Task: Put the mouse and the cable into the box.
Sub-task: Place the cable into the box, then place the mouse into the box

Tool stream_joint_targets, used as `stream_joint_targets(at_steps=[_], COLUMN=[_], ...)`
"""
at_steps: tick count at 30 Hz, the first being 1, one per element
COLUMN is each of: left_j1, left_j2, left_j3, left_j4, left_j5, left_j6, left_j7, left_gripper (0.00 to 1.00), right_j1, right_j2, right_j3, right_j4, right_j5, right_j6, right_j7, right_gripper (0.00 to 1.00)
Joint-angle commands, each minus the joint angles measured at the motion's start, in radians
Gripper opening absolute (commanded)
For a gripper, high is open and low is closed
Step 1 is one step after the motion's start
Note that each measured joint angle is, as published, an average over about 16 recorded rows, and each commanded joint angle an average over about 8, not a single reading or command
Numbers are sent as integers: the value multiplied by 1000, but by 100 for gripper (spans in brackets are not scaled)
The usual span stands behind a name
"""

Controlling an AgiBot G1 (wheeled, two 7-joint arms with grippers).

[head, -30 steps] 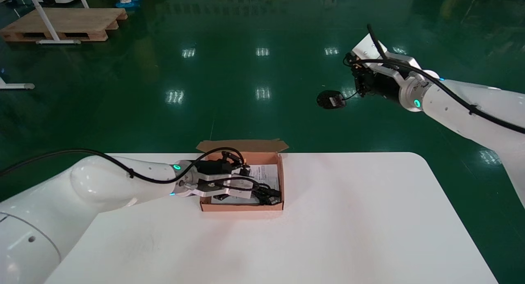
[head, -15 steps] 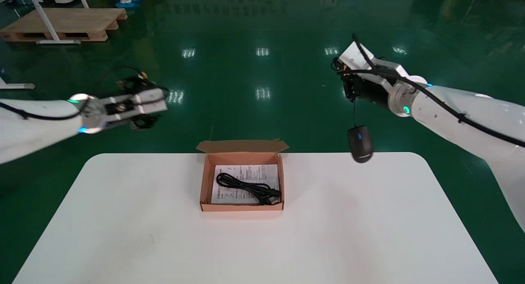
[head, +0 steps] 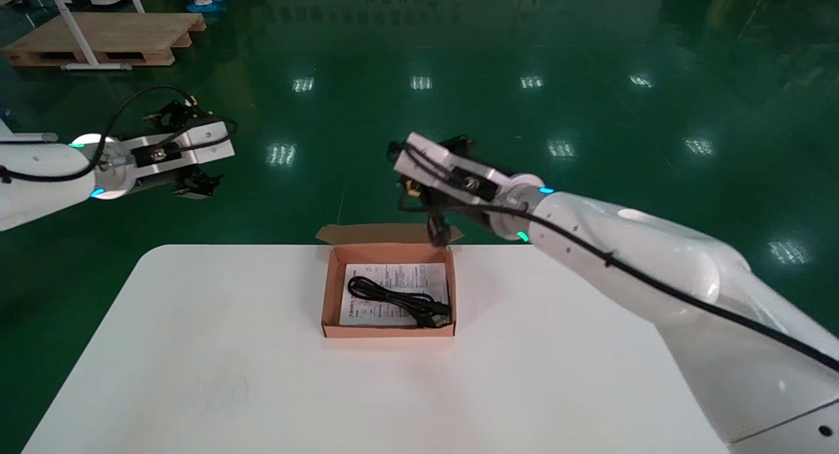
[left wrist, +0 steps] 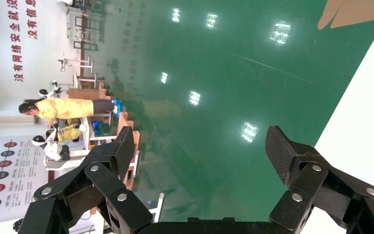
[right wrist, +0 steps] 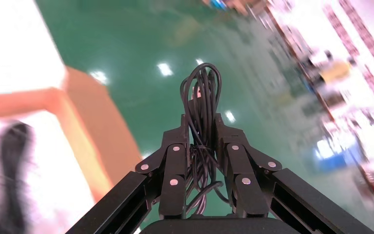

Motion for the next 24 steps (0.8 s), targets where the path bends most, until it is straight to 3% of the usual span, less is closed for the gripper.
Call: stream_joint_targets(at_steps=[1,7,15,24], left_j1=[3,12,24,35], left_j2=[-6,-29,-60,-90], left_j3=[7,28,53,75], left_j4=[-17,-77,-157,-241], left_j5=[14,62,135,226], left_j6=[0,2,8,19], left_j7=[-25,-106,-220,-349], left_gripper=[100,100,100,100], right_j1=[-24,-91,-108,-103], right_j2=[-15,-19,-15,-30], right_j3=[-22,-133,-219,-299], right_j4=[33,125,191,108], right_j5=[18,51,79,44], right_j6=[1,40,58,162], right_j7=[-32,-78,-36,81], right_gripper=[0,0,0,1])
